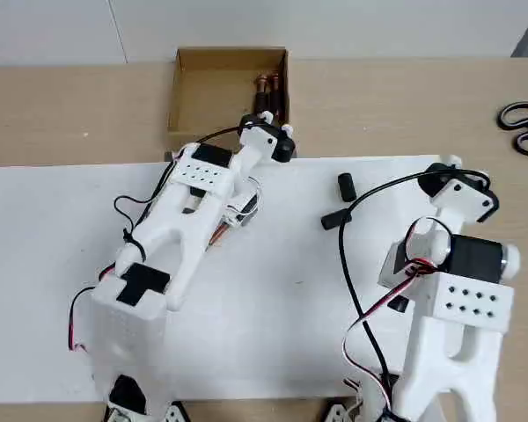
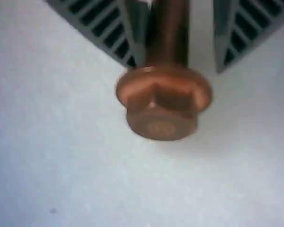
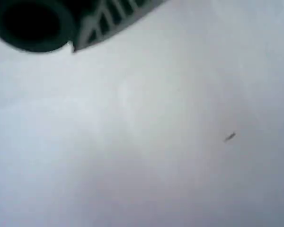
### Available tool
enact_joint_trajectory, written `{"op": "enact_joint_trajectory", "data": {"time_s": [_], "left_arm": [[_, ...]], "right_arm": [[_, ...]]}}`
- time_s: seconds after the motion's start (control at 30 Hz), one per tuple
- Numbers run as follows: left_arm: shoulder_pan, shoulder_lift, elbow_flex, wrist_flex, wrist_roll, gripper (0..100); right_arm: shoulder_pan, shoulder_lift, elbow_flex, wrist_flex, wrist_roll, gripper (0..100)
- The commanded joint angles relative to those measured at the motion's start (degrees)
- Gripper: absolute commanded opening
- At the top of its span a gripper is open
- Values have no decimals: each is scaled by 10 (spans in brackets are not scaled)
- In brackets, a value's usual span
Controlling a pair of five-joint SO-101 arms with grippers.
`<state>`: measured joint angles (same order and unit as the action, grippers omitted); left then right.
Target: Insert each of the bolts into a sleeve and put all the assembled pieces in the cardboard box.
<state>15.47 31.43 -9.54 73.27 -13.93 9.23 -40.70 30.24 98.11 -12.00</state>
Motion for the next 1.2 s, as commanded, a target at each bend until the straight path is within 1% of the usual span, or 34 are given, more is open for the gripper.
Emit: {"op": "enact_joint_trajectory", "data": {"time_s": [0.0,0.07,0.17,0.33,0.43,0.6,0.7,0.77,0.87,1.0,1.17], "left_arm": [[3,7,-56,0,-2,90],[11,12,-74,17,-1,77],[26,12,-80,27,-1,2],[45,12,-79,45,-1,5],[47,5,-87,71,-1,5],[42,-23,-148,157,0,5],[46,-70,-189,198,1,5],[47,-106,-214,216,10,5],[46,-156,-240,240,20,5],[43,-196,-242,270,24,5],[10,-251,-213,273,99,5]], "right_arm": [[3,-12,0,-7,-7,3],[3,-12,0,-7,-7,3],[3,-12,0,-7,-7,3],[3,-12,0,-7,-7,3],[2,-12,0,-7,-7,3],[1,-13,0,-7,-7,3],[-2,-13,-3,-6,-4,3],[-22,-13,-3,-6,-4,3],[-73,-13,-3,-5,-5,3],[-138,-19,-3,-4,-5,3],[-186,-111,-30,0,7,3]]}}
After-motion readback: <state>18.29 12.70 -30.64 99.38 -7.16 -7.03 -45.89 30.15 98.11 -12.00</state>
